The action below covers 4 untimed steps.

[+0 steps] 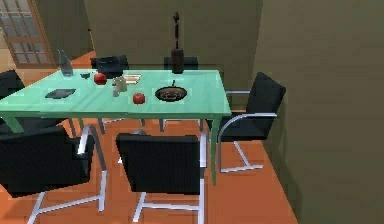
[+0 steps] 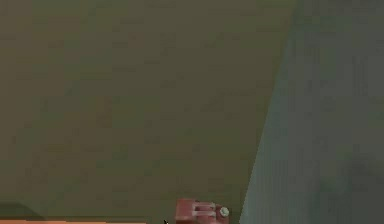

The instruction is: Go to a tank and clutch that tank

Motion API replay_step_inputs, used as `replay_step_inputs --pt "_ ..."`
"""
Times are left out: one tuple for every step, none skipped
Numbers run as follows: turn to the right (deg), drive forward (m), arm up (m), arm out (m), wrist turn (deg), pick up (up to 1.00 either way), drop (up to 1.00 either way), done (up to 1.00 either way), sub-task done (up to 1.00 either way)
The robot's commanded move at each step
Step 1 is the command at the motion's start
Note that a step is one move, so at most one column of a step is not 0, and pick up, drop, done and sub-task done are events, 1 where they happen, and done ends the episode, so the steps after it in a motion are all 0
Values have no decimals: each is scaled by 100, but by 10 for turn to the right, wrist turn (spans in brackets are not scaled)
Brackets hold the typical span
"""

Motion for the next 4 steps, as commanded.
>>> replay_step_inputs --pt "0 0 0 0 390 0 0 0 0" --pt "0 0 0 0 0 100 0 0 0" --pt "0 0 10 0 0 0 0 0 0" --pt "0 0 0 0 0 0 0 100 0"
